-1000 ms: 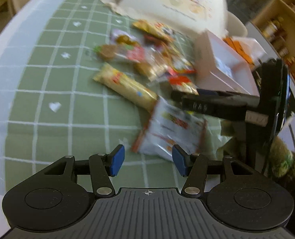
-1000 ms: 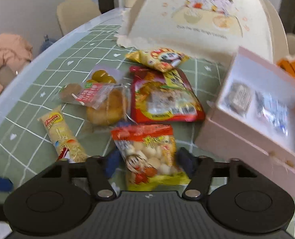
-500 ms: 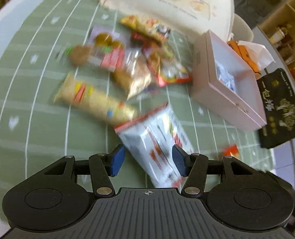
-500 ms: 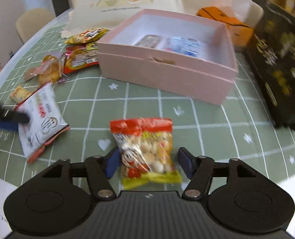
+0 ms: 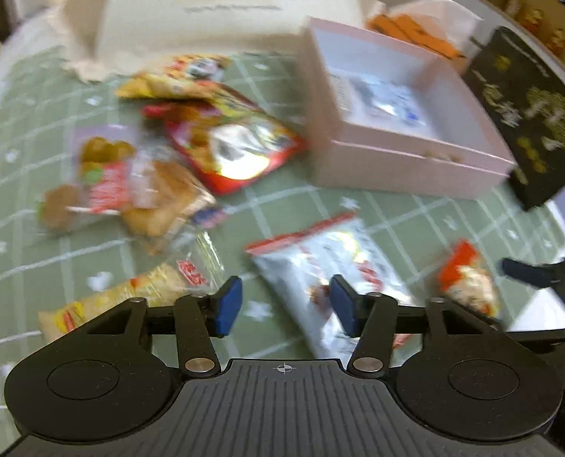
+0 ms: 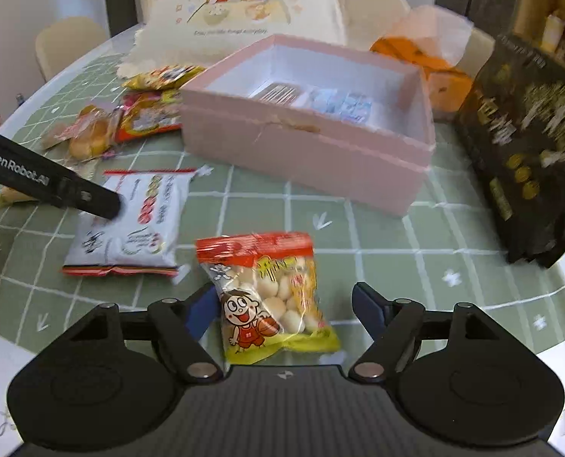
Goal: Organize snacks
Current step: 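Grasp the white printed snack bag with the left gripper while the right gripper holds the peanut bag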
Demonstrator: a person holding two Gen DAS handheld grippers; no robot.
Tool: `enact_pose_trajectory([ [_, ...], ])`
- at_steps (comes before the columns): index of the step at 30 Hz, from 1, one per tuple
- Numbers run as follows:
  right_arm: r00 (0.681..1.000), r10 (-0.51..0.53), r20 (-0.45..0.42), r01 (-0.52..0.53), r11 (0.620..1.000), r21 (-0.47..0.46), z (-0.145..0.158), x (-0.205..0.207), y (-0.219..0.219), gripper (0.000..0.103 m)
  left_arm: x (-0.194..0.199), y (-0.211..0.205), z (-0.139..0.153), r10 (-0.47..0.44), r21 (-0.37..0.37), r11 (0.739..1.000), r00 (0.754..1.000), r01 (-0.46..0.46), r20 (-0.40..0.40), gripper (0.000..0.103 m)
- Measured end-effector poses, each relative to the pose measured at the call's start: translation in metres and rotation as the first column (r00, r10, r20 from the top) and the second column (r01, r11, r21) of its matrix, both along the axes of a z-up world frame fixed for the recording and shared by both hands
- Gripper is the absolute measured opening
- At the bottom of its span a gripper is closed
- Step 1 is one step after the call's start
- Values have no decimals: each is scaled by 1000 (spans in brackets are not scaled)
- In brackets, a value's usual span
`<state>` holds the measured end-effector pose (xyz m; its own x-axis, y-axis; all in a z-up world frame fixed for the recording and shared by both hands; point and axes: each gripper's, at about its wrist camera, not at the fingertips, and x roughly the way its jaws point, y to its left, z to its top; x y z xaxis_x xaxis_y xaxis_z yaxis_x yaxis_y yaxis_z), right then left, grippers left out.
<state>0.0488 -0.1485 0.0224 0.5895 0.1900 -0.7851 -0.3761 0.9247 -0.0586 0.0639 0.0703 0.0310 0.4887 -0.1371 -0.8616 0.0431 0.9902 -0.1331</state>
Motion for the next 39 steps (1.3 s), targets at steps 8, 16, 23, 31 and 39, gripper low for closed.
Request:
enact_pose_trajectory([
  [8, 996, -11, 87, 10, 1000, 6, -15, 10, -14, 78, -12, 2, 3, 154, -141, 978, 988, -154, -6, 55],
  [16, 991, -108, 83, 94, 984, 154, -27, 13, -40, 95, 8, -36, -8, 136, -84, 987, 991, -137, -18, 59],
  [23, 990, -114, 85, 102, 985, 140, -28, 14, -37, 96, 21, -82, -7, -30, 97, 995, 997, 24, 65, 61],
  [31, 988, -125, 86, 112, 984, 139, -28, 12, -38, 97, 3, -55, -2, 13, 236, 971, 996, -34, 90, 64],
  [39, 989, -125, 85, 112, 984, 141, -28, 11, -38, 98, 6, -50, 14, 46, 109, 993, 997, -53, 68, 61],
])
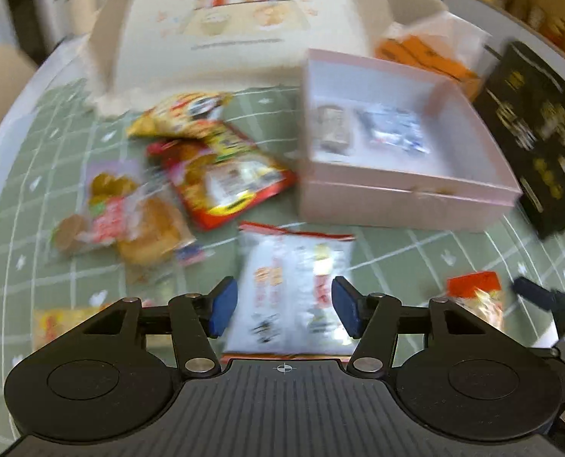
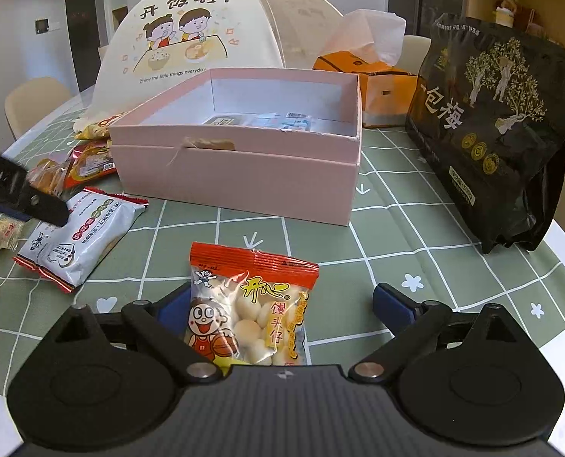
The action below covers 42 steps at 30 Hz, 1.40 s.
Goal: Organize snacks
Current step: 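Grasp the white printed snack bag with the left gripper while the right gripper holds the peanut bag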
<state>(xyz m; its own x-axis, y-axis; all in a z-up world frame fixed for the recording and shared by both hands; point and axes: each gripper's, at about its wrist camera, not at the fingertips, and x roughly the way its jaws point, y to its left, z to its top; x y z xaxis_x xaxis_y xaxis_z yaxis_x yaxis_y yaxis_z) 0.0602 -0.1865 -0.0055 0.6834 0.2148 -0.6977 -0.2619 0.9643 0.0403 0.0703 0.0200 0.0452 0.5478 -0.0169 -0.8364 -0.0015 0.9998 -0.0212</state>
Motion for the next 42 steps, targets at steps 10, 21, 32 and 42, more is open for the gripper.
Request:
enact_pose_trajectory([
  [10, 1000, 27, -11, -27, 1000, -5, -1, 2, 2, 103, 15, -44, -23, -181, 117, 974, 978, 193, -104, 87],
  [21, 1000, 28, -13, -28, 1000, -2, -1, 2, 1, 103, 27, 2, -19, -67, 40, 997, 996, 69, -62, 82],
  [32, 999, 30, -15, -30, 1000, -2, -1, 2, 1, 103, 28, -1, -29, -101, -59, 994, 992, 97, -69, 82],
  [42, 996, 67, -58, -67, 998, -7, 2, 4, 1, 102, -35, -1, -21, -147, -156, 979, 986, 134, -75, 81],
])
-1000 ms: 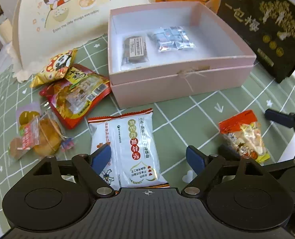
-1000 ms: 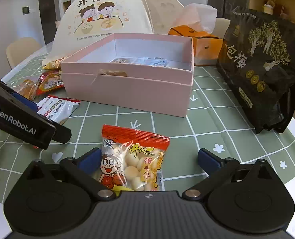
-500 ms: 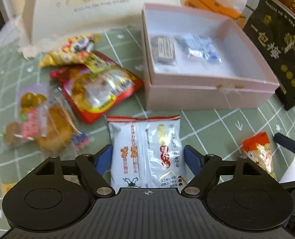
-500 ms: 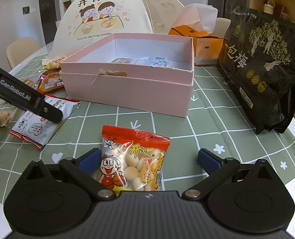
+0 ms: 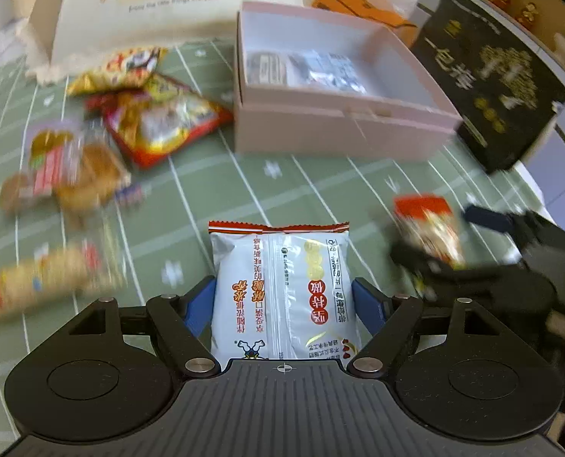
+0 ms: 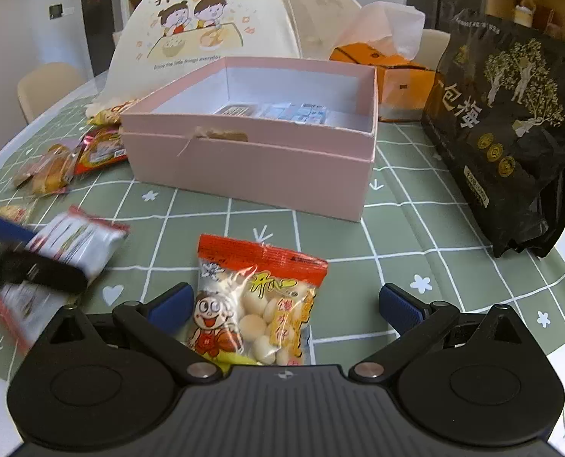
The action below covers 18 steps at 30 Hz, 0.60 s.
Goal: Organize snacks
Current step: 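Lift both bags over the pink box and release them inside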
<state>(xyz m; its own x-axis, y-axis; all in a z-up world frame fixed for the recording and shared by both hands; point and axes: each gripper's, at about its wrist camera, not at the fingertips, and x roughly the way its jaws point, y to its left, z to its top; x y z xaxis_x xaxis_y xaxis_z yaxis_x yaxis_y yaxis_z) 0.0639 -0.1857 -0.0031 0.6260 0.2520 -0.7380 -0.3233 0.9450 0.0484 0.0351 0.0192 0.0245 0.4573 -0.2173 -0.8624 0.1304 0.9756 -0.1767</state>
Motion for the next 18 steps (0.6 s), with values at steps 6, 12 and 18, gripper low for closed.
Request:
enact_pose_trajectory([
  [6, 995, 92, -23, -93, 995, -47, 16, -11, 14, 57, -30, 1, 5, -18, -29, 999, 999, 17, -31, 81],
  [12, 990, 140, -11, -139, 988, 61, 80, -10, -3, 53, -32, 6, 49, -27, -84, 996, 998, 31, 49, 81],
  [18, 953, 114, 281, -140, 987, 76, 205, 19, -27, 53, 16, 13, 153, -20, -130, 989, 927, 74, 375, 82],
])
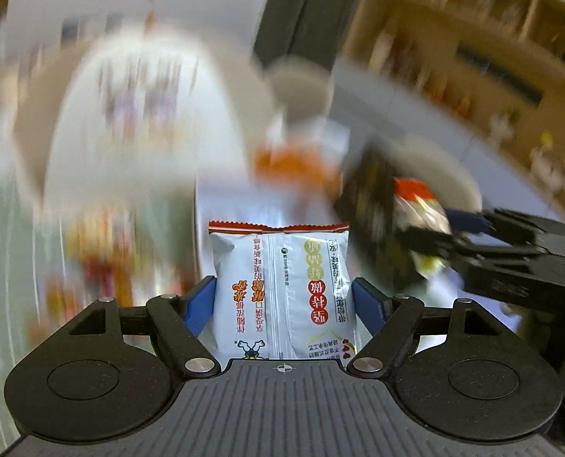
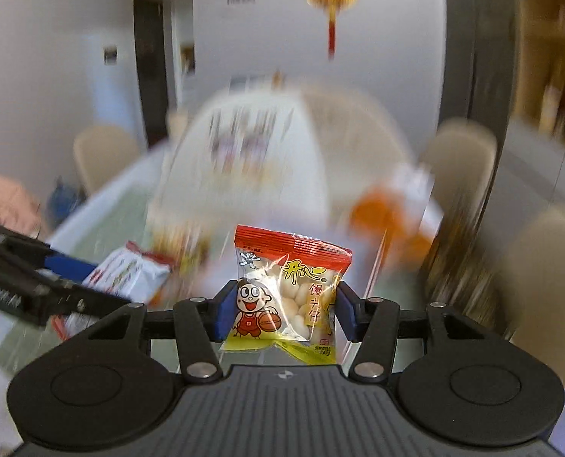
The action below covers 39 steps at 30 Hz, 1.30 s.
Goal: Organize snacks
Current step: 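Lift both bags over the pink box and release them inside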
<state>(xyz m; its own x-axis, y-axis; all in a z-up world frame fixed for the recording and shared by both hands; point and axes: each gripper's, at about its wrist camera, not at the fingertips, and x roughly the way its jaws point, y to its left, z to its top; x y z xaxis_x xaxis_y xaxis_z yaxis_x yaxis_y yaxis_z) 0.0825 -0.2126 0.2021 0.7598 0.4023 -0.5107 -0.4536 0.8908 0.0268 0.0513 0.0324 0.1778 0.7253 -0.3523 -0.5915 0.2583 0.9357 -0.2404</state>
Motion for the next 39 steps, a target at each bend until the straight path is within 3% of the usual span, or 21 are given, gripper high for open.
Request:
enact_pose_trajectory([
  [3, 999, -29, 21, 29, 999, 30, 35, 30, -4, 53, 37, -4, 20, 2, -19, 1000, 997, -1, 77, 82],
  [6, 995, -83, 56, 83, 997, 9, 51, 52, -1, 53, 81, -13, 13, -73, -109, 991, 996, 77, 42, 82],
  [8, 993, -107, 58, 107, 994, 6, 53, 65, 2, 53, 118, -25, -16, -131, -142, 982, 991, 127, -14, 83],
  [11, 989, -145, -29, 146, 989, 35, 43, 95, 6, 53, 171, -52, -90, -139, -19, 990, 979, 137, -148, 81],
  [13, 981, -176, -86, 179, 984, 21, 29, 114, 10, 53, 180, -53, -113, -118, -26, 993, 982, 116, -144, 73],
  [16, 973, -185, -139, 184, 983, -21, 7, 130, 15, 53, 173, -29, -108, -113, -187, 978, 988, 91, -107, 73],
  [17, 971, -181, -158, 179, 983, -29, -1, 134, 18, 53, 170, -19, -102, -123, -199, 975, 988, 102, -94, 73],
  [20, 961, -160, -225, 160, 987, -19, -26, 155, 32, 54, 162, 6, -82, -100, -114, 989, 994, 93, -52, 74],
  [23, 939, -135, -315, 130, 991, -35, -57, 177, 51, 58, 151, 60, -73, 66, -103, 992, 997, -71, -49, 74],
  [25, 930, -143, -337, 131, 990, -57, -72, 182, 64, 58, 138, 106, -79, 214, -107, 969, 973, -223, -88, 73],
  [27, 929, -103, -357, 93, 995, -45, -80, 185, 79, 60, 120, 148, -90, 345, -84, 930, 928, -359, -141, 72],
  [29, 923, -50, -382, 43, 999, -26, -86, 191, 99, 61, 100, 172, -99, 393, -59, 910, 899, -410, -192, 72],
  [32, 905, 49, -422, -57, 998, -7, -92, 204, 144, 65, 66, 172, -110, 346, -105, 920, 909, -377, -232, 72],
  [36, 857, 188, -481, -216, 976, -3, -107, 226, 218, 71, 29, 139, -125, 213, -161, 950, 933, -267, -289, 72],
  [39, 827, 221, -518, -283, 958, -44, -130, 246, 272, 72, 12, 119, -142, 97, -238, 952, 927, -192, -362, 72],
])
